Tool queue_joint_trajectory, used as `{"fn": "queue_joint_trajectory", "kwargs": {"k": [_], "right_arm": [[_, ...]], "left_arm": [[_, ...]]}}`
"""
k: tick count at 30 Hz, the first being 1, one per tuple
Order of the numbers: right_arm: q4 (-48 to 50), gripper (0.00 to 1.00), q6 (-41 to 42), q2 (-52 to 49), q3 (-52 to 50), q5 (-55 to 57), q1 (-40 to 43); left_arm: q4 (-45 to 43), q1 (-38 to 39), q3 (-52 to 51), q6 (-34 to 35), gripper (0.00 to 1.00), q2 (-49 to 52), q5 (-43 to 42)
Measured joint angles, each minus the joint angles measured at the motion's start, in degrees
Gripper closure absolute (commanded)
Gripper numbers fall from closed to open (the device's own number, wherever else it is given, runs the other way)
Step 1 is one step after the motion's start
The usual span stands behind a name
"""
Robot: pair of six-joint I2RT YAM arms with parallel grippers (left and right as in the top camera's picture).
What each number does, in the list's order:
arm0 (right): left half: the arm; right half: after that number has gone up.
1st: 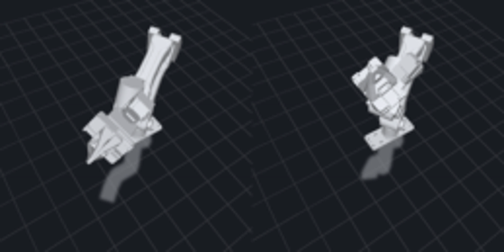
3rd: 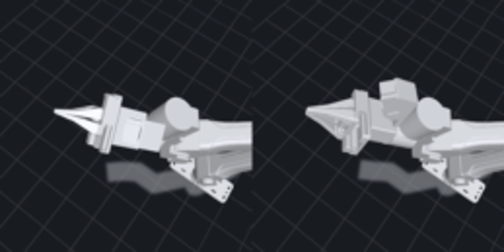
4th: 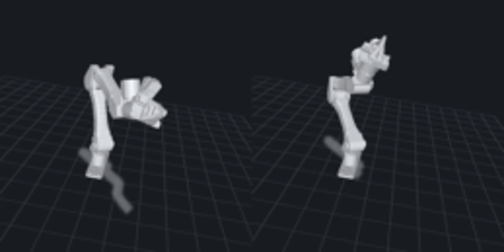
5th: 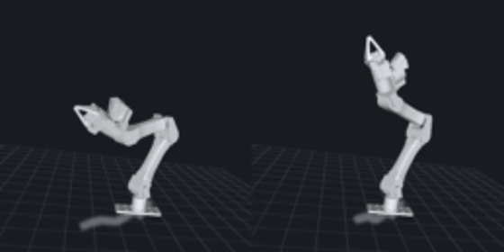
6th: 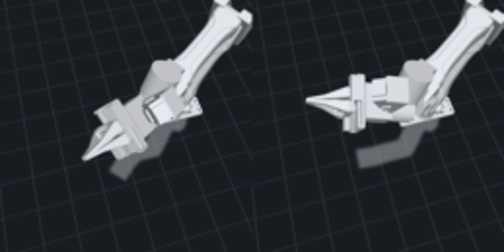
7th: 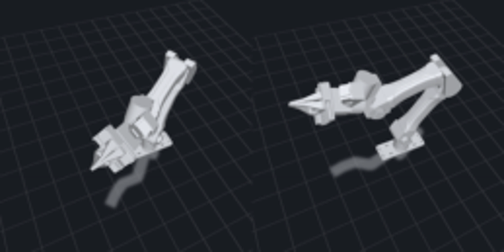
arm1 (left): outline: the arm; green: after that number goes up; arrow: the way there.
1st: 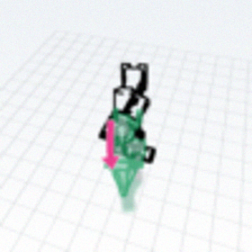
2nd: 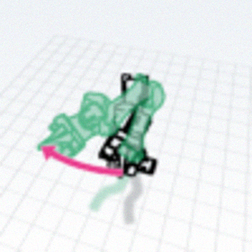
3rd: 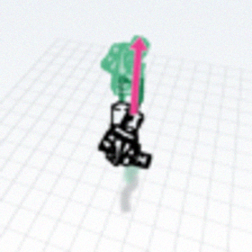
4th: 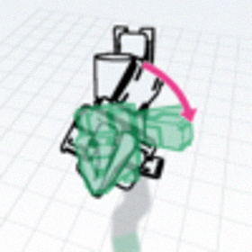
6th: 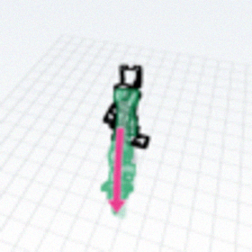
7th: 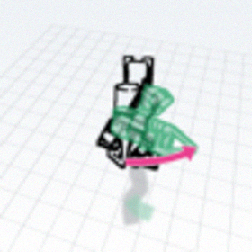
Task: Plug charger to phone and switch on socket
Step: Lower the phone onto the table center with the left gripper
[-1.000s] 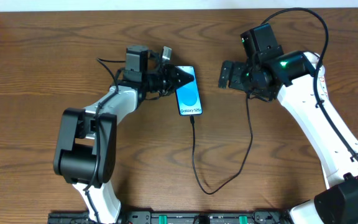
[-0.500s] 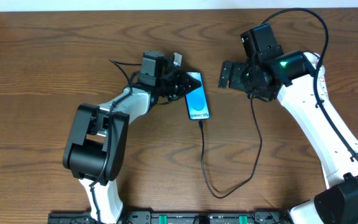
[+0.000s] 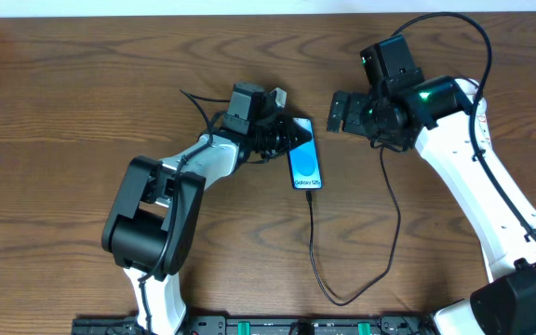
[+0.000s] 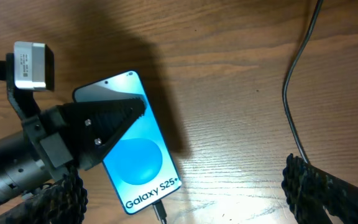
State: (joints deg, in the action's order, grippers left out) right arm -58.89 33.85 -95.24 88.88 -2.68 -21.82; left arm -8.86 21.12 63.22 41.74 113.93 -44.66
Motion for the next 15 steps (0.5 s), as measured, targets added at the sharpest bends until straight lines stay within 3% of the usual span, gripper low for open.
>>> {"fn": "queue_joint_trajectory", "kwargs": {"k": [15], "right_arm": [[-0.1,0.01,0.0,0.0,0.0,0.1,0.0]], "left_arm": [[0.6,1.4,0.0,-0.2,0.92,2.2,0.5]]}}
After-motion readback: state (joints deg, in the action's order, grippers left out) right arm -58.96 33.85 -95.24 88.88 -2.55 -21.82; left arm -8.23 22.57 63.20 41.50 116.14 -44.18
